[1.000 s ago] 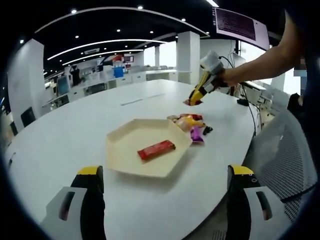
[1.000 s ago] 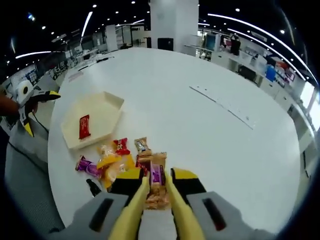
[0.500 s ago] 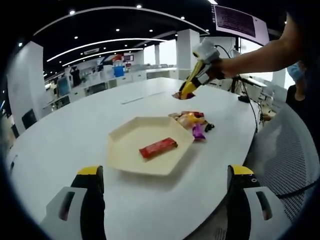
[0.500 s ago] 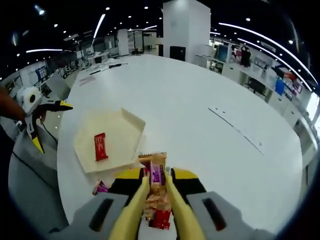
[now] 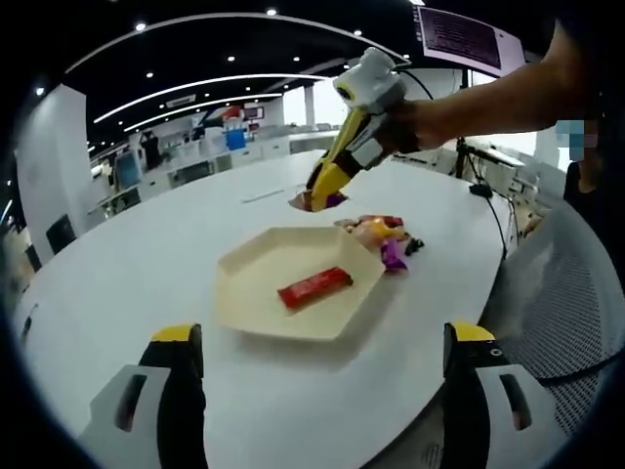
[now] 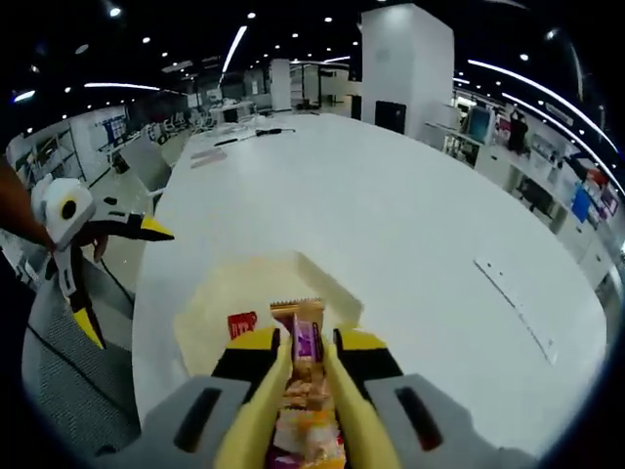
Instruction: Place the target food into the container with the food tongs after gripping and lifting it, then release it inside without dropping or visibly crushing the food.
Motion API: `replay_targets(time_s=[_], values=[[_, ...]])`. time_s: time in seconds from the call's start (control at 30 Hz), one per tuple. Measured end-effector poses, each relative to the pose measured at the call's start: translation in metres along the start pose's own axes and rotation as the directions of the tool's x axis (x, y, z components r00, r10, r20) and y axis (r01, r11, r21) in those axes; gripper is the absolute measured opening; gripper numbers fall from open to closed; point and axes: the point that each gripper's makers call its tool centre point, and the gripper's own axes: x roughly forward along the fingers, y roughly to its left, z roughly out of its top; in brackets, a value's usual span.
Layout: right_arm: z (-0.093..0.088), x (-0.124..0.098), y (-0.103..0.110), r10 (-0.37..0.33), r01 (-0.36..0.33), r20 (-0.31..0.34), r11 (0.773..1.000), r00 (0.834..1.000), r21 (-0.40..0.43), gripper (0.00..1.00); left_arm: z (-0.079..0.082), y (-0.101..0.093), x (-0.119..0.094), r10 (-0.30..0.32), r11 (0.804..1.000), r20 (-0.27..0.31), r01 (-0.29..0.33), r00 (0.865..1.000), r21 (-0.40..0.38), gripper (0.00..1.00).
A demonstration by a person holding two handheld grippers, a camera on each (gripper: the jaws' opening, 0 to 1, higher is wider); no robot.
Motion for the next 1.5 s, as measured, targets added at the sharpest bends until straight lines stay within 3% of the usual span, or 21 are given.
replay_targets(time_s=[0.33, 0.63, 1.1, 1.5], values=[[0.005, 0.016, 0.022, 0.043, -0.043, -0.003, 0.999, 0.999, -0.017, 0.23, 0.001, 0.0, 0.001, 0.002, 1.0, -0.001, -0.002, 1.0, 0.006, 0.98], [0.002, 0.009, 0.018, 0.04, -0.04, 0.006, 0.999, 0.999, -0.017, 0.23, 0.001, -0.003, 0.001, 0.001, 1.0, -0.009, -0.001, 1.0, 0.009, 0.98], [-0.027, -0.044, 0.0, -0.004, 0.004, 0.033, 1.0, 0.999, -0.024, 0.24, -0.002, -0.001, 0.002, 0.005, 1.0, -0.018, -0.004, 1.0, 0.029, 0.99], [-0.079, -0.104, -0.027, -0.101, 0.101, 0.014, 0.995, 0.995, 0.008, 0.25, -0.002, -0.002, 0.002, 0.0, 0.999, -0.019, 0.001, 1.0, 0.032, 0.99]])
